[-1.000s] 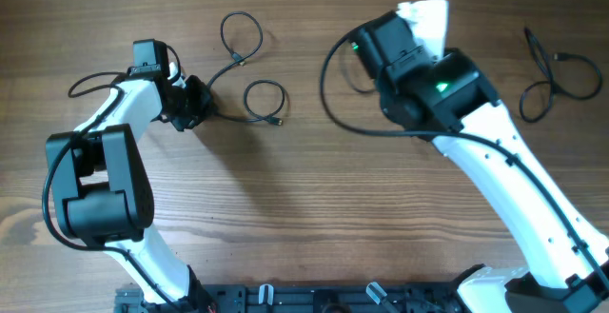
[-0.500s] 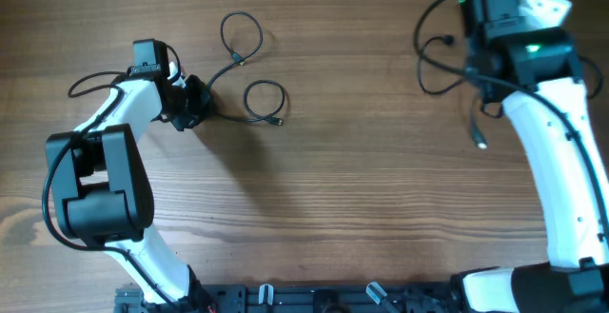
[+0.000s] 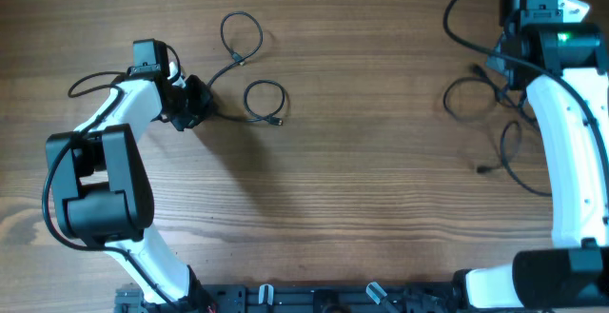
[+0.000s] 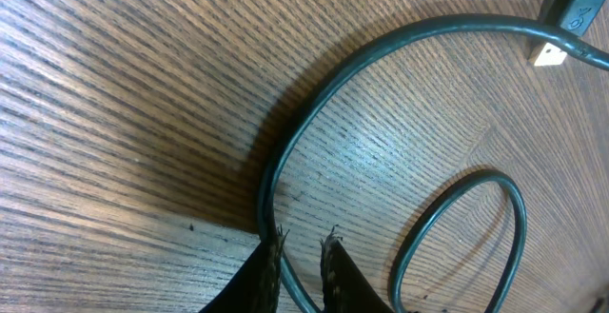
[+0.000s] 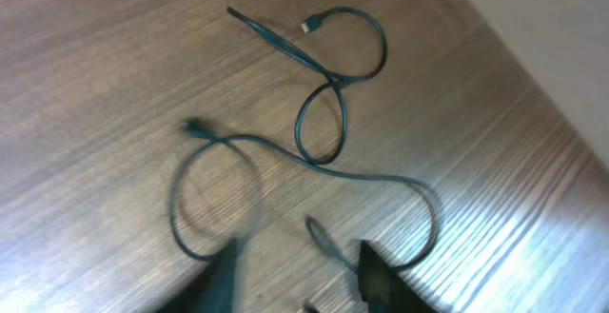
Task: Untangle cables
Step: 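Lay the black cable down at the far right beside the other cable, then return the right gripper to the remaining cable near the left gripper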
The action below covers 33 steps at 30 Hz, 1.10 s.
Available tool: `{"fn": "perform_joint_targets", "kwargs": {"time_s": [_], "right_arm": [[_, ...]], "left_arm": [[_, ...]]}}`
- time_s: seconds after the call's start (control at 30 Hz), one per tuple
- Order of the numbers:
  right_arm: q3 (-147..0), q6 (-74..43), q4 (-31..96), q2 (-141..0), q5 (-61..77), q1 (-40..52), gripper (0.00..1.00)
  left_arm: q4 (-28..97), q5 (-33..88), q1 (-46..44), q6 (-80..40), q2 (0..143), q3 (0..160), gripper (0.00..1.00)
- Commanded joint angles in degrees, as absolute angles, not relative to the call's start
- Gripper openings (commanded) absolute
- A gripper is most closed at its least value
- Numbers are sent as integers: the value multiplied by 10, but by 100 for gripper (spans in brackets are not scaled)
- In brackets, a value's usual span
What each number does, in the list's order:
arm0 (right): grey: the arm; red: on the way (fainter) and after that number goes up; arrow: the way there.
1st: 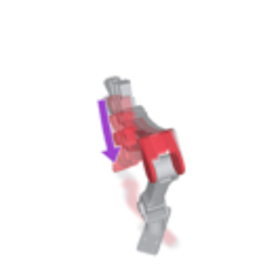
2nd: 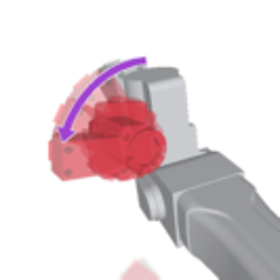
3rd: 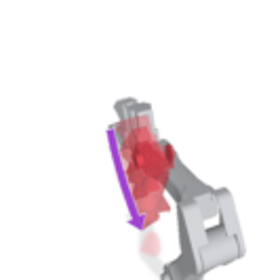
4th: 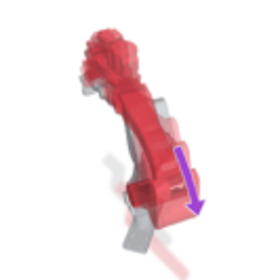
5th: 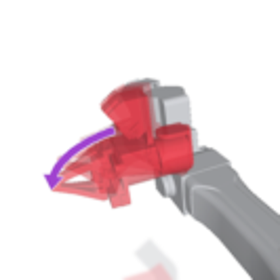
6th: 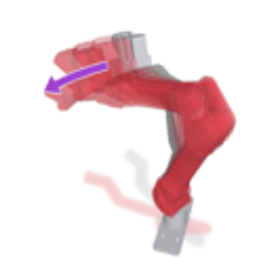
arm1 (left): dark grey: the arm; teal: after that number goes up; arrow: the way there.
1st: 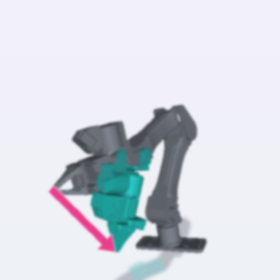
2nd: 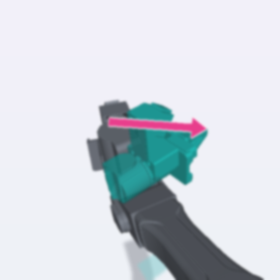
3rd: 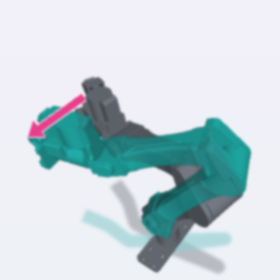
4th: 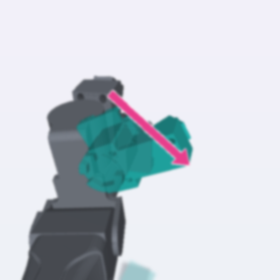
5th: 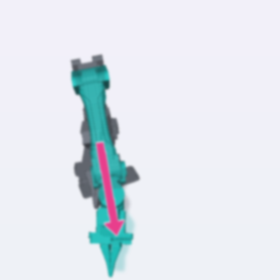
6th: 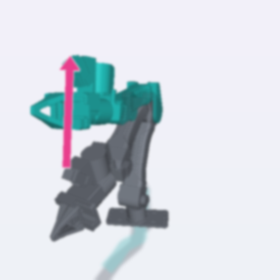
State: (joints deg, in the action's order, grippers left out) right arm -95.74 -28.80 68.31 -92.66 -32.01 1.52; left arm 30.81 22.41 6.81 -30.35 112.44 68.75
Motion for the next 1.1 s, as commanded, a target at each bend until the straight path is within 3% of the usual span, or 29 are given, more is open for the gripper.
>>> {"fn": "perform_joint_targets", "kwargs": {"time_s": [0.0, 0.13, 0.3, 0.33, 0.43, 0.53, 0.77, 1.07], "right_arm": [[-960, -282, 678, -969, -287, 10, 66], [-960, -234, 672, -1014, -185, 10, 70], [-960, -162, 661, -1098, -15, 10, 66], [-960, -160, 662, -1108, -7, 10, 61], [-960, -147, 662, -1145, 19, 10, 27], [-960, -130, 663, -1179, 42, 10, 13], [-960, -105, 651, -1235, 56, 10, 6], [-959, -107, 637, -1282, 35, 10, 7]], "left_arm": [[305, 227, 66, -305, 1122, 693, 17], [304, 227, 66, -305, 1122, 693, 17], [304, 227, 66, -305, 1122, 693, 17], [304, 227, 66, -305, 1122, 693, 17], [304, 227, 66, -305, 1122, 693, 17], [304, 227, 66, -305, 1122, 693, 17], [304, 227, 66, -305, 1122, 693, 17], [304, 227, 66, -305, 1122, 693, 17]]}}
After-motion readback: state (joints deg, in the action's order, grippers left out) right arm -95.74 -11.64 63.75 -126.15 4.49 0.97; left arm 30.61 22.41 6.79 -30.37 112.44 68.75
